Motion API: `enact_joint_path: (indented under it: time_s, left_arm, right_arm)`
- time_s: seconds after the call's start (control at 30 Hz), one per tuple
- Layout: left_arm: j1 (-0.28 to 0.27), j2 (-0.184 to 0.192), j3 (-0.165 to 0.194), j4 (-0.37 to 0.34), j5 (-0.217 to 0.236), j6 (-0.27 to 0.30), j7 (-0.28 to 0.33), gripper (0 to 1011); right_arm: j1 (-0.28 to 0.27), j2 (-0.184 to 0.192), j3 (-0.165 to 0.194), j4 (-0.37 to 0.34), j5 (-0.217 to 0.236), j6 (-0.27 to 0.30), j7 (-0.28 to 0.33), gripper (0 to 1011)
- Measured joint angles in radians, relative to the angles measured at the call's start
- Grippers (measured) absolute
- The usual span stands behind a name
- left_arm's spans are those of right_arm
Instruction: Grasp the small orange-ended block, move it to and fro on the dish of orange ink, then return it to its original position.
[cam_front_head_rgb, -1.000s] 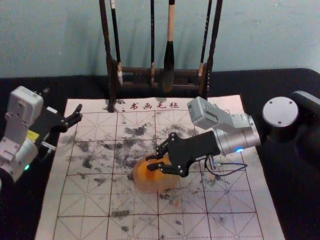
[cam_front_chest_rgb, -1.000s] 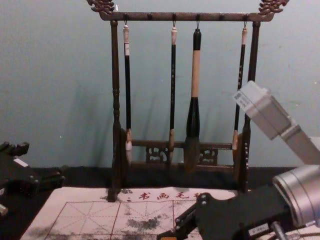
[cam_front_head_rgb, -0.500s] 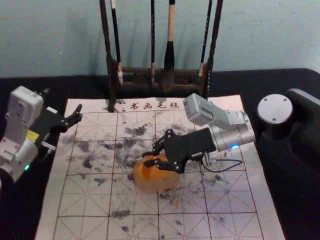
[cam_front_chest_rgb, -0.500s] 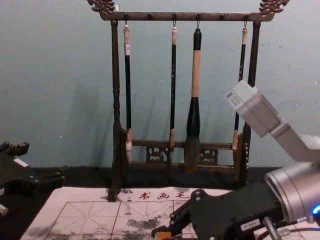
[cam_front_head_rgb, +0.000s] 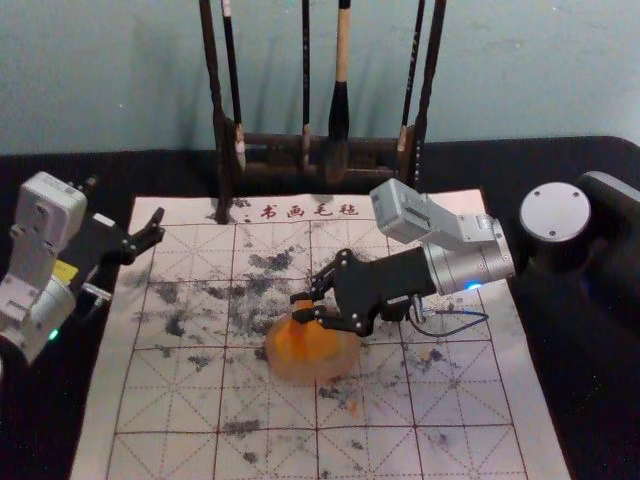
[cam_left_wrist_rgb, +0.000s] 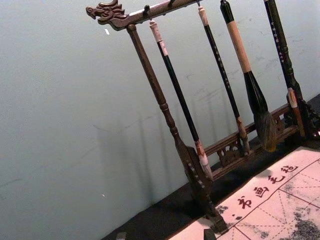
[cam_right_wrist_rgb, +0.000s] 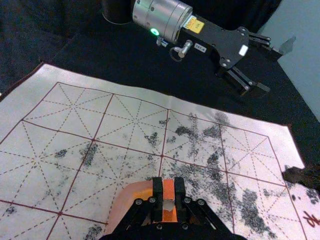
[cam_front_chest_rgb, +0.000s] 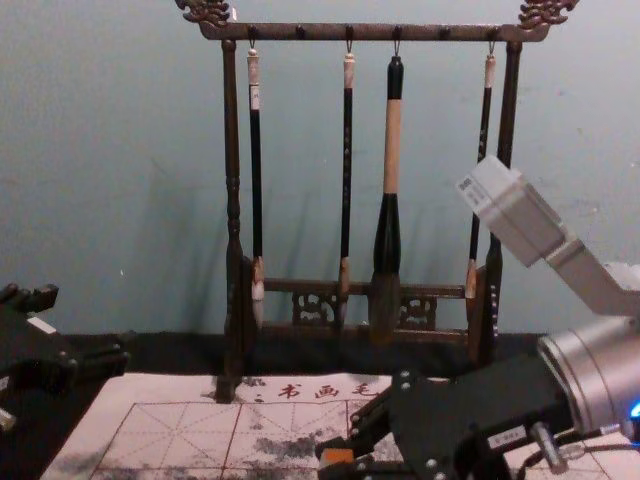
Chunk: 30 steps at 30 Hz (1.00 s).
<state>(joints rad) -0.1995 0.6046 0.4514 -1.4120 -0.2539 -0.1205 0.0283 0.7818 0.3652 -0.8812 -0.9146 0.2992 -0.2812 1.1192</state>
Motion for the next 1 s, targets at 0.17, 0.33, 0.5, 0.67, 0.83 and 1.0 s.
enact_joint_path:
  time_s: [0.17,0.33,0.5,0.67,0.83,1.0]
  left_arm:
    - [0.000,0.000,0.000,0.000,0.000,0.000,0.000,1001]
    - [0.000,0.000,0.000,0.000,0.000,0.000,0.000,1001]
    - [0.000,0.000,0.000,0.000,0.000,0.000,0.000,1001]
    - [0.000,0.000,0.000,0.000,0.000,0.000,0.000,1001]
    - [0.000,0.000,0.000,0.000,0.000,0.000,0.000,1002]
    - [0.000,0.000,0.000,0.000,0.000,0.000,0.000,1001]
  right_arm:
    - [-0.002,0.006,0.004,-0.005,-0.001,0.002,-0.004,136]
    - [-0.007,0.015,0.009,-0.015,-0.004,0.005,-0.010,136]
    - [-0.012,0.025,0.012,-0.027,-0.006,0.011,-0.016,136]
    - [-0.017,0.031,0.013,-0.035,-0.009,0.014,-0.019,136]
    - [-0.021,0.039,0.016,-0.045,-0.011,0.017,-0.024,136]
    - [-0.023,0.044,0.018,-0.052,-0.013,0.018,-0.026,136]
